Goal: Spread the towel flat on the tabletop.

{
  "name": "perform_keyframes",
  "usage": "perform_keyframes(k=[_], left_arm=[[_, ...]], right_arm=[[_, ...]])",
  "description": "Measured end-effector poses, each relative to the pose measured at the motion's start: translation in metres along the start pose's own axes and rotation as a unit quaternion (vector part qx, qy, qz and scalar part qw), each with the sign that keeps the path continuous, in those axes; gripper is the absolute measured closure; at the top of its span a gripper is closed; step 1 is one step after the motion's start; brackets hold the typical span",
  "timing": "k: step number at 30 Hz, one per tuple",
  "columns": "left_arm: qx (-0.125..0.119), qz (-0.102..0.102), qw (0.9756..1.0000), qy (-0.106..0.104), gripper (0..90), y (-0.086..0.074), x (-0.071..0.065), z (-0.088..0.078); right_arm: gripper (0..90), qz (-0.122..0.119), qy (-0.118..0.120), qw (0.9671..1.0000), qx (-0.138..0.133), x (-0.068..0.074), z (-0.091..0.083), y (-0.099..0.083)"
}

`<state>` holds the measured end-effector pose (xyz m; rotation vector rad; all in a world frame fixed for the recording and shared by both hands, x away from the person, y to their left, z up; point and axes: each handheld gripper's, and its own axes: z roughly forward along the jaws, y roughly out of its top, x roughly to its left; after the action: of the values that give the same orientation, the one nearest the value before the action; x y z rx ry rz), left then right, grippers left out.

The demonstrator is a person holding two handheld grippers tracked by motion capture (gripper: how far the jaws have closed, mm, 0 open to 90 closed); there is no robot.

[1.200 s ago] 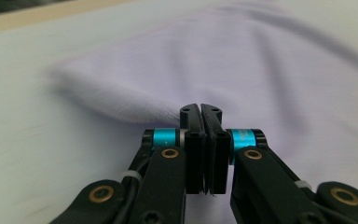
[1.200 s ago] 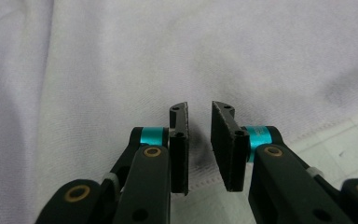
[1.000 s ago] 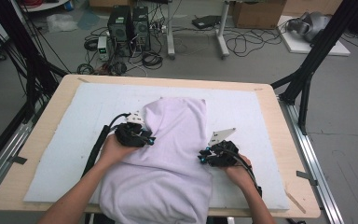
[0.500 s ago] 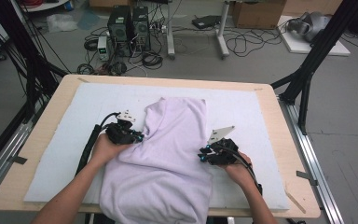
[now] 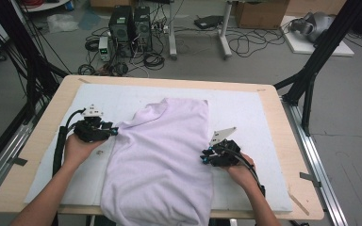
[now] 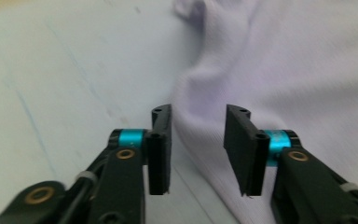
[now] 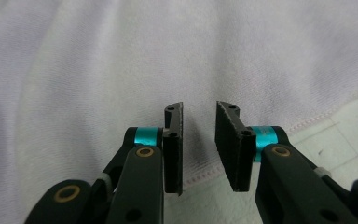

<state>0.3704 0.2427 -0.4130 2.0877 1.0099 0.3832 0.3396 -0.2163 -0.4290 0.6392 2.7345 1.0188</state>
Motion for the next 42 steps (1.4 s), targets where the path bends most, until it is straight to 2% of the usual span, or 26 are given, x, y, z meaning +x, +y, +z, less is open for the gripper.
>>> perform_keyframes(k=[3,5,6,7,8,9,10,12,13,14,15,17,20,22,24,25,28,29,30,31,32,33,37,39,42], left_arm=[[0.012,-0.002,0.9996,-0.024,54.2,-0.013,-0.004,0.006],[0.031,0.008,0.9991,-0.029,57.7,-0.015,-0.009,0.014],[0.039,0.020,0.9988,-0.021,66.3,-0.016,-0.012,0.019],[0.033,0.030,0.9990,-0.009,70.9,-0.016,-0.014,0.020],[0.033,0.032,0.9989,-0.001,81.0,-0.015,-0.014,0.020],[0.035,0.035,0.9987,0.012,84.7,-0.015,-0.013,0.019],[0.036,0.037,0.9978,0.043,85.9,-0.015,-0.011,0.017],[0.027,0.019,0.9980,0.054,85.7,-0.016,-0.004,0.009],[0.019,0.022,0.9974,0.066,85.4,-0.017,-0.003,0.004],[0.010,0.022,0.9975,0.066,81.9,-0.018,-0.003,-0.002],[0.005,0.018,0.9979,0.061,77.4,-0.018,-0.003,-0.007],[-0.008,0.023,0.9990,0.036,68.3,-0.021,-0.007,-0.017],[-0.020,0.048,0.9986,0.006,67.7,-0.030,-0.022,-0.028],[-0.018,0.065,0.9976,-0.018,67.1,-0.040,-0.034,-0.033],[-0.015,0.073,0.9964,-0.040,64.5,-0.050,-0.046,-0.036],[-0.013,0.076,0.9956,-0.053,63.0,-0.054,-0.052,-0.036],[0.004,0.094,0.9928,-0.074,58.1,-0.064,-0.066,-0.034],[0.007,0.099,0.9921,-0.077,58.9,-0.066,-0.069,-0.033],[0.018,0.108,0.9906,-0.083,63.5,-0.069,-0.071,-0.031],[0.011,0.110,0.9905,-0.081,73.0,-0.071,-0.073,-0.031],[0.009,0.106,0.9903,-0.089,80.4,-0.072,-0.072,-0.031],[0.011,0.104,0.9906,-0.089,86.5,-0.072,-0.072,-0.031],[0.016,0.104,0.9897,-0.097,88.2,-0.075,-0.074,-0.039],[0.010,0.112,0.9877,-0.109,88.2,-0.081,-0.078,-0.050],[0.000,0.123,0.9842,-0.127,87.7,-0.090,-0.087,-0.067]], right_arm=[[71.0,-0.001,-0.001,1.0000,-0.009,0.001,-0.004,0.000],[70.1,-0.002,-0.002,1.0000,-0.006,0.002,-0.003,0.001],[69.6,-0.006,-0.001,1.0000,-0.005,0.002,-0.001,0.001],[69.5,-0.006,0.001,1.0000,-0.001,0.002,0.001,0.001],[69.4,-0.008,0.002,1.0000,0.003,0.003,0.002,0.002],[69.4,-0.010,0.002,0.9999,0.007,0.003,0.004,0.002],[69.4,-0.009,0.002,0.9999,0.008,0.003,0.005,0.002],[69.2,-0.005,0.004,0.9999,0.009,0.001,0.006,0.000],[69.1,-0.003,0.003,0.9999,0.009,0.001,0.005,0.000],[69.1,-0.002,0.000,1.0000,0.009,0.001,0.003,-0.001],[69.0,-0.002,-0.001,1.0000,0.009,0.001,0.002,-0.001],[68.9,-0.007,0.000,1.0000,-0.001,0.004,-0.002,0.000],[68.2,-0.020,0.003,0.9997,-0.015,0.014,-0.010,0.002],[68.2,-0.032,0.005,0.9991,-0.027,0.022,-0.016,0.001],[67.5,-0.030,0.015,0.9986,-0.041,0.028,-0.020,-0.003],[67.0,-0.028,0.020,0.9985,-0.042,0.031,-0.021,-0.004],[66.2,-0.036,0.031,0.9985,-0.028,0.039,-0.014,-0.010],[66.3,-0.038,0.031,0.9986,-0.019,0.042,-0.011,-0.012],[67.5,-0.041,0.030,0.9987,-0.011,0.043,-0.007,-0.014],[70.1,-0.039,0.037,0.9985,-0.003,0.044,-0.004,-0.016],[76.0,-0.035,0.040,0.9985,-0.012,0.045,-0.004,-0.017],[82.0,-0.034,0.050,0.9981,-0.011,0.044,-0.004,-0.018],[87.8,-0.041,0.060,0.9974,-0.002,0.048,-0.008,-0.018],[88.1,-0.039,0.081,0.9958,-0.012,0.054,-0.013,-0.020],[86.6,-0.056,0.088,0.9939,-0.033,0.067,-0.030,-0.021]])
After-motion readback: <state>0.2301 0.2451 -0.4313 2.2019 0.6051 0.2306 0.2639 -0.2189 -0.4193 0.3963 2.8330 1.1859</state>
